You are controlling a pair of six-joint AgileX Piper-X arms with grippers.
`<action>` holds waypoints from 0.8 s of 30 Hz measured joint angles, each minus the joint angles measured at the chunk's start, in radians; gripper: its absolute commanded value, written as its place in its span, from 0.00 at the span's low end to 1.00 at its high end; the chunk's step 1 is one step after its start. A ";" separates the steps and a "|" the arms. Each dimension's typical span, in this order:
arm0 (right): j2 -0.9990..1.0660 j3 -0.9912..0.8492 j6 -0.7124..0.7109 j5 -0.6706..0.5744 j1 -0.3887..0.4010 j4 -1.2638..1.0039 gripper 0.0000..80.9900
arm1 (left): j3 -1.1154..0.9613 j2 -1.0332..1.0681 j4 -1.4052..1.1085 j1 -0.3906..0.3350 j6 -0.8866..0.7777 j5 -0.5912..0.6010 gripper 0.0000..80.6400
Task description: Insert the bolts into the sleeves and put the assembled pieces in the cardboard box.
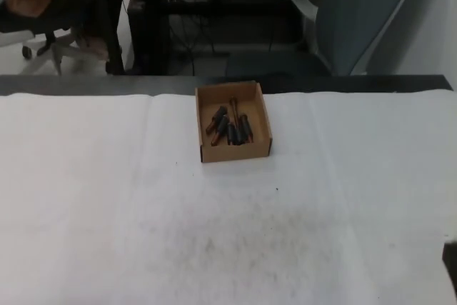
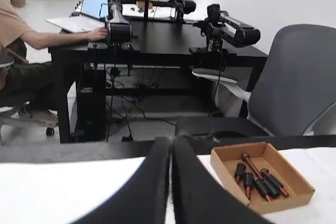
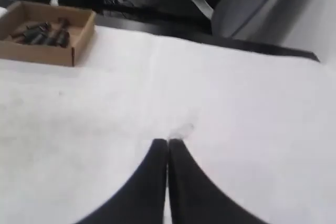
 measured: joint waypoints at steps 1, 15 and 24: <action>-0.001 0.016 0.015 -0.003 -0.026 0.000 0.01 | 0.003 0.000 0.015 0.000 0.000 0.000 0.02; 0.001 0.093 -0.009 -0.240 -0.582 -0.218 0.01 | 0.057 -0.130 0.181 0.000 0.061 -0.015 0.02; 0.001 0.171 -0.009 -0.357 -0.722 -0.223 0.01 | 0.291 -0.142 0.141 0.000 -0.069 -0.022 0.02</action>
